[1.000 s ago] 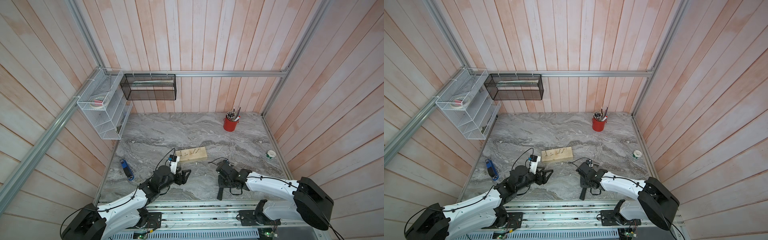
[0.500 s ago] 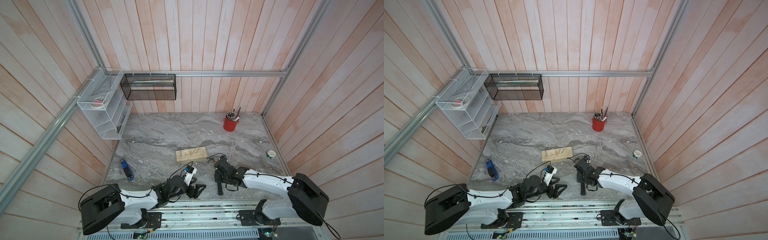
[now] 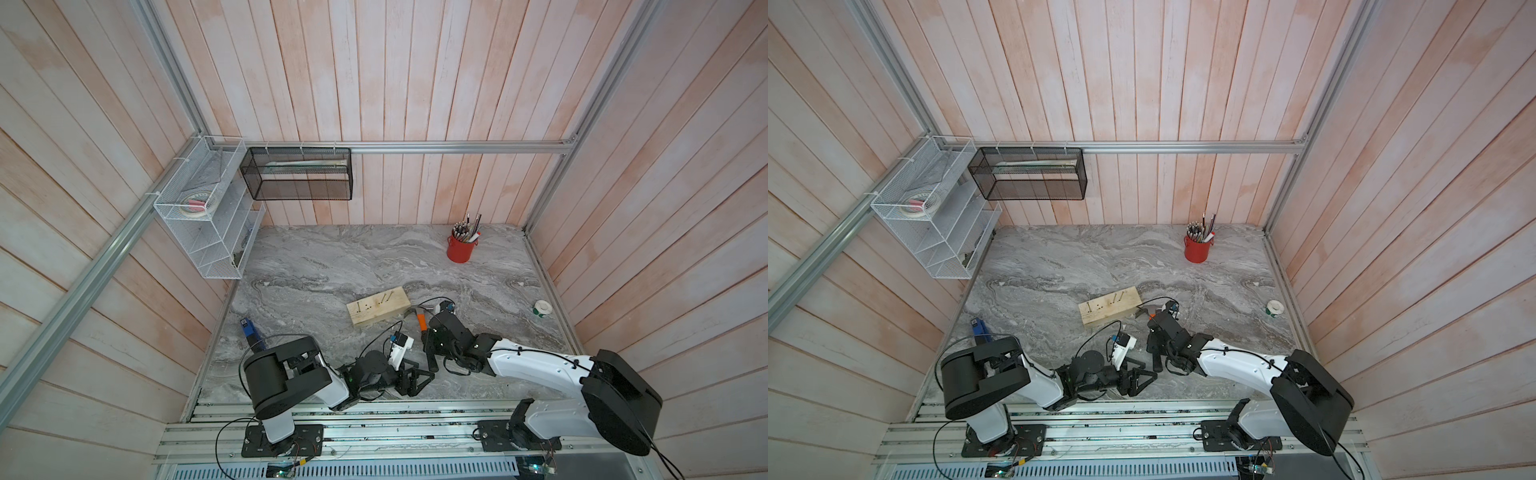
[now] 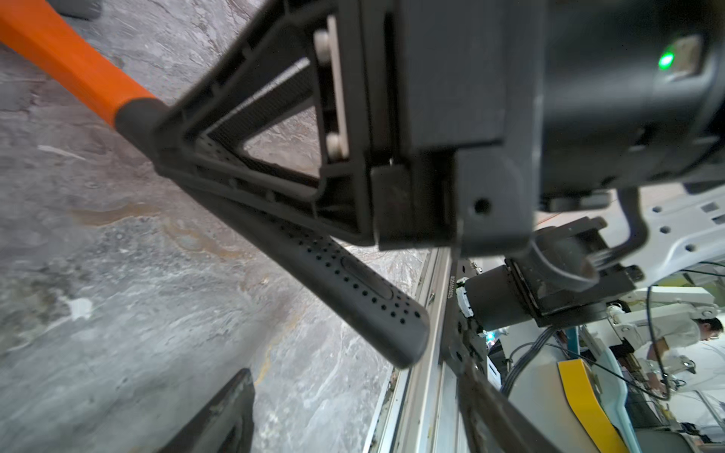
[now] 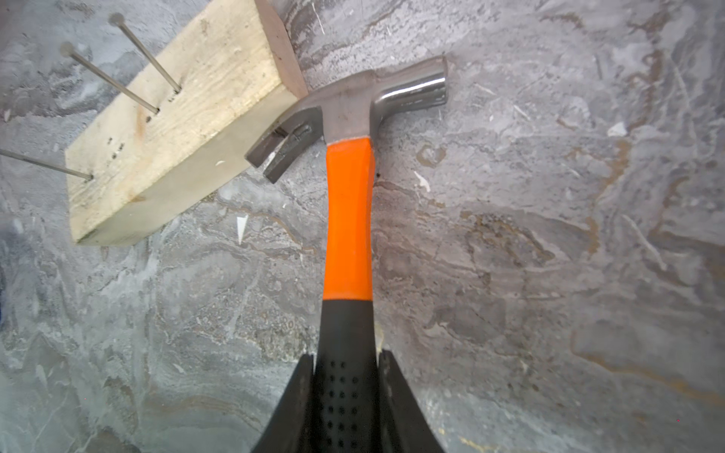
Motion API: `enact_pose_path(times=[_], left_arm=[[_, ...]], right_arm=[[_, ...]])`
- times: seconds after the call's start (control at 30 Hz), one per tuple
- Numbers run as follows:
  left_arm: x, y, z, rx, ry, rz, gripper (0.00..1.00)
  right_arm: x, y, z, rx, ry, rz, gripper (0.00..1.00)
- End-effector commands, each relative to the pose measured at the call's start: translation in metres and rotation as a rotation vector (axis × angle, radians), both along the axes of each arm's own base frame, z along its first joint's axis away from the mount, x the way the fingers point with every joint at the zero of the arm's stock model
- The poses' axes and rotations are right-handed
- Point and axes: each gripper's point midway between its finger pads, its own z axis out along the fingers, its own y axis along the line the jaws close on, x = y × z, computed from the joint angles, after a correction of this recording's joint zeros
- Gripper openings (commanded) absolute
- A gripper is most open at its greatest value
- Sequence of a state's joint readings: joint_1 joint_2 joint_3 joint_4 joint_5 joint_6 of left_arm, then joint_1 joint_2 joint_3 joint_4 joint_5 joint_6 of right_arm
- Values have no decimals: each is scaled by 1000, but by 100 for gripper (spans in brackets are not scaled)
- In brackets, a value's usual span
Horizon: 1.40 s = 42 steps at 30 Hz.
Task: Use a claw hammer to pull out a nail
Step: Pick up the hammer at the center of the board.
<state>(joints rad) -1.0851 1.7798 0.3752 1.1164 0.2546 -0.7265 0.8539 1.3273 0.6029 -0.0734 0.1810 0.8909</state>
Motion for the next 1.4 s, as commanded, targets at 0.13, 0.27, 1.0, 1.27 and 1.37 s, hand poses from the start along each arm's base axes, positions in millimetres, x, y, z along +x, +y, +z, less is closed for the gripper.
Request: enact_pose_path(times=[0.13,0.27,1.0,1.27,1.37], left_arm=[[9,-8,10,-107,66,7,82],[18,2,15,-201,107,25,79],[42,16,0,-183,168,92,19],[47,24,0,-146,196,108,10],[51,26,1,-79,210,120,4]], right_arm=[[10,16,17,116,-63,-2,0],[9,17,14,130,-60,0,0],[4,11,11,150,-67,59,2],[11,-18,46,-69,-272,202,42],[11,-32,67,-183,-404,268,55]])
